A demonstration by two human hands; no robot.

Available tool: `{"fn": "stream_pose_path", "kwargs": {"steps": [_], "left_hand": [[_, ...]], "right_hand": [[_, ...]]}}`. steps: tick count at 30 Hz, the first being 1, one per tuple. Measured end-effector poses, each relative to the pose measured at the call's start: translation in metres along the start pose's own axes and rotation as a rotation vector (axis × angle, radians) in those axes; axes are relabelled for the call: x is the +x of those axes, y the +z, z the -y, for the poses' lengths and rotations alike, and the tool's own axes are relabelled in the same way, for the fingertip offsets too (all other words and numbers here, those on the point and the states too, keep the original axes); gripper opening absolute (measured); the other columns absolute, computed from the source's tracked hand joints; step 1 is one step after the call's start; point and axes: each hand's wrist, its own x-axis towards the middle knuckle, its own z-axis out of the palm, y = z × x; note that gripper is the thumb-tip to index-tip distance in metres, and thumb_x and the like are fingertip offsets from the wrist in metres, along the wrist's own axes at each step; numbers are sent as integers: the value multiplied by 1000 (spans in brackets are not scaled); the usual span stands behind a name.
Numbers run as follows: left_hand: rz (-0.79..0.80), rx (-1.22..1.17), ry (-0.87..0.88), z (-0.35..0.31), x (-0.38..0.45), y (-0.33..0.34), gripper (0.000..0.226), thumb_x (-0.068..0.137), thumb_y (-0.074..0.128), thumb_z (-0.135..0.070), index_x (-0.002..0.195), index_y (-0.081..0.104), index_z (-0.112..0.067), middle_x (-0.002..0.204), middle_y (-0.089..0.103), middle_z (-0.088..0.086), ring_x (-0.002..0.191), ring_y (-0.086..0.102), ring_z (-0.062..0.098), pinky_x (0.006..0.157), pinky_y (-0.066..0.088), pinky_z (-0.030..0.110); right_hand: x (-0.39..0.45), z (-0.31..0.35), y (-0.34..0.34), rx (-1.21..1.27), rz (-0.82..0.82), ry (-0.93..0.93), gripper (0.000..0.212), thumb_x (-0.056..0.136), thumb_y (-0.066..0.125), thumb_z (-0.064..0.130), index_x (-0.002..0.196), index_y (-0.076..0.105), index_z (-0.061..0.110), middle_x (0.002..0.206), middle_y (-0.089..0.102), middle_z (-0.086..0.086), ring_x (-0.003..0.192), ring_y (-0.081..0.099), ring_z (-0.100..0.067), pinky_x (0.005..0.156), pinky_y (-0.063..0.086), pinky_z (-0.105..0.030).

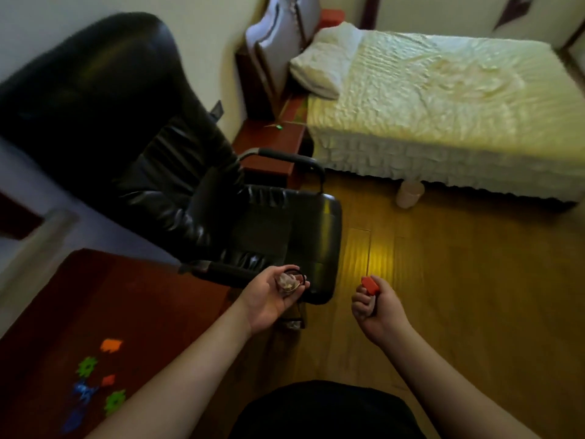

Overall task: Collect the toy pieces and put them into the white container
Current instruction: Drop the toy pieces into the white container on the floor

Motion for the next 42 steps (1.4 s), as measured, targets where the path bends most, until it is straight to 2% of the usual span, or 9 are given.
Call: {"fn": "stream_pose_path", "kwargs": {"steps": [3, 6, 17, 20, 23, 30, 34, 42], "left_hand": [[65, 60, -21, 21, 20, 47, 38, 96, 44, -22, 125, 55, 0, 127, 50, 25, 116, 55, 37, 101, 47, 39], [120, 80, -51, 42, 37, 90, 40, 97, 40, -22, 127, 55, -1, 130, 50, 27, 120, 55, 37, 107, 42, 41], [189, 205, -167, 90, 108, 191, 34, 99, 47, -15, 128, 54, 0, 130, 55, 28, 115, 61, 35, 108, 41, 41], [151, 207, -183, 98, 134, 213, 31, 98, 49, -13, 125, 55, 1, 128, 55, 27, 111, 63, 34, 101, 48, 36], [106, 235, -203, 104, 158, 235, 31, 96, 52, -14, 123, 54, 1, 122, 54, 24, 102, 60, 30, 84, 51, 30], [25, 448, -241, 87, 238, 276, 27, 98, 47, -27, 111, 60, -7, 93, 52, 13, 68, 52, 17, 48, 37, 21], [4, 568, -213, 57, 282, 301, 25, 95, 50, -30, 106, 62, -11, 91, 50, 10, 63, 49, 15, 42, 35, 21], [33, 628, -234, 14, 353, 363, 24, 95, 51, -29, 107, 61, -11, 88, 51, 10, 58, 48, 12, 41, 35, 20]], "right_hand": [[-7, 38, -29, 53, -36, -35, 31, 96, 50, 37, 83, 50, 8, 59, 42, 1, 43, 41, -8, 32, 29, -17], [-15, 69, -53, 123, -62, -75, 31, 96, 50, 36, 84, 50, 8, 59, 42, 1, 43, 41, -8, 33, 28, -17], [-29, 144, -109, 373, -95, -173, 26, 96, 48, 32, 83, 46, 10, 58, 40, 1, 39, 36, -7, 32, 22, -16], [-29, 164, -120, 410, -112, -193, 27, 96, 48, 32, 81, 45, 10, 58, 39, 2, 37, 35, -7, 30, 22, -16], [-22, 188, -124, 436, -138, -219, 27, 96, 47, 31, 80, 44, 10, 58, 38, 2, 37, 35, -7, 30, 23, -16], [18, 258, -104, 383, -201, -250, 28, 95, 51, 33, 82, 48, 8, 60, 41, 1, 42, 38, -8, 33, 26, -17], [38, 305, -82, 319, -225, -255, 28, 95, 52, 34, 86, 50, 8, 61, 43, 0, 44, 39, -8, 35, 28, -17], [75, 378, -61, 329, -246, -293, 26, 96, 50, 32, 86, 49, 9, 61, 43, 0, 44, 39, -8, 35, 28, -16]]}}
